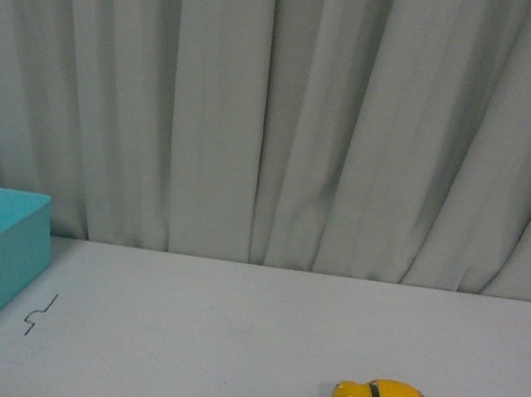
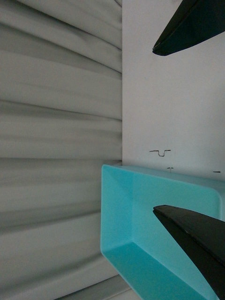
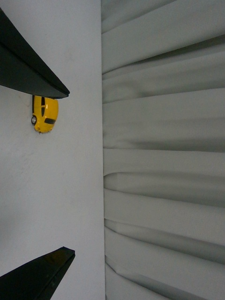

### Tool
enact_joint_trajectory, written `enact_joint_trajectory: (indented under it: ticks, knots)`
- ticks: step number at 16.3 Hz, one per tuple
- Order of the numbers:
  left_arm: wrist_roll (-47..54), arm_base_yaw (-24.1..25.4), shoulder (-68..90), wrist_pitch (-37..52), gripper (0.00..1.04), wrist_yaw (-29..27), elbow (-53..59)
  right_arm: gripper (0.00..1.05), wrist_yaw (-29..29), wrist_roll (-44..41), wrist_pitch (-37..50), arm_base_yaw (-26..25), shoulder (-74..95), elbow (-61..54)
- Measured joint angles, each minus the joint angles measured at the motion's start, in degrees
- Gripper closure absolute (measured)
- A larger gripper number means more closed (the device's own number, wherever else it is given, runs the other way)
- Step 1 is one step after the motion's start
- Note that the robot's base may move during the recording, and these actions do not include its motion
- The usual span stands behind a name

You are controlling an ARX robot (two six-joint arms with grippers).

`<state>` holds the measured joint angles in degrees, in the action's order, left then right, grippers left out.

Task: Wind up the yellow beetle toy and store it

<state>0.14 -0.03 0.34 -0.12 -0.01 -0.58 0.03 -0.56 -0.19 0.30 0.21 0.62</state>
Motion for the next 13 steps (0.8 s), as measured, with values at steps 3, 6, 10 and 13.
enact_joint_trajectory:
  ticks: [3,6,10,13]
  knots:
    - [0.00,0.00,0.00,-0.09,0.07,-0.02,0.00,0.07,-0.02,0.00,-0.04,0.00,0.00,0.00]
    - [0.00,0.00,0.00,-0.07,0.07,0.00,0.00,0.07,-0.02,0.00,-0.02,0.00,0.00,0.00]
    - [0.00,0.02,0.00,-0.07,0.07,-0.02,0.00,0.07,-0.02,0.00,-0.02,0.00,0.00,0.00]
    - [0.00,0.00,0.00,-0.04,0.07,0.00,0.00,0.07,-10.10,3.67,-7.76,-5.07,5.22,2.36]
